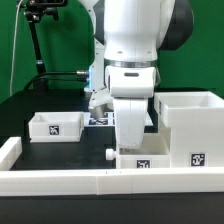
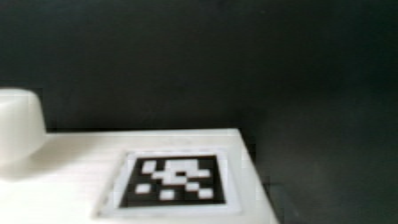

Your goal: Assemble drawer

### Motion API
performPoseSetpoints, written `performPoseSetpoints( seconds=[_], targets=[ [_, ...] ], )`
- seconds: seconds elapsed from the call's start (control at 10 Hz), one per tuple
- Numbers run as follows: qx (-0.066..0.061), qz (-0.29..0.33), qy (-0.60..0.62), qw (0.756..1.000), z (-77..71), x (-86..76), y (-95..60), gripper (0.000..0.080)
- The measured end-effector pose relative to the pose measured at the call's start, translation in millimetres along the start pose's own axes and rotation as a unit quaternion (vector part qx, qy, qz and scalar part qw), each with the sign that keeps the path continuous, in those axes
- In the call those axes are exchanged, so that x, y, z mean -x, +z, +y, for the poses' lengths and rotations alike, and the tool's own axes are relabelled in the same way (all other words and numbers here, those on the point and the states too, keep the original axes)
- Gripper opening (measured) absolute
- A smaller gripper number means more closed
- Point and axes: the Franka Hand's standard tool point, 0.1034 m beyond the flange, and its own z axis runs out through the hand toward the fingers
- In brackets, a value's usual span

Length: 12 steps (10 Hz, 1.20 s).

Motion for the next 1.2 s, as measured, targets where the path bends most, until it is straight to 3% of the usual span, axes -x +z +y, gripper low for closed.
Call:
performPoseSetpoints(
  seconds=[0.4,0.7,1.2],
  targets=[
    [0.0,0.0,0.006,1.0,0.6,1.2,1.1,0.0042],
    [0.012,0.002,0.005,1.0,0.2,-1.5,2.2,0.0042],
    [0.008,-0.007,-0.003,1.0,3.2,2.5,0.7,0.0042]
  ],
)
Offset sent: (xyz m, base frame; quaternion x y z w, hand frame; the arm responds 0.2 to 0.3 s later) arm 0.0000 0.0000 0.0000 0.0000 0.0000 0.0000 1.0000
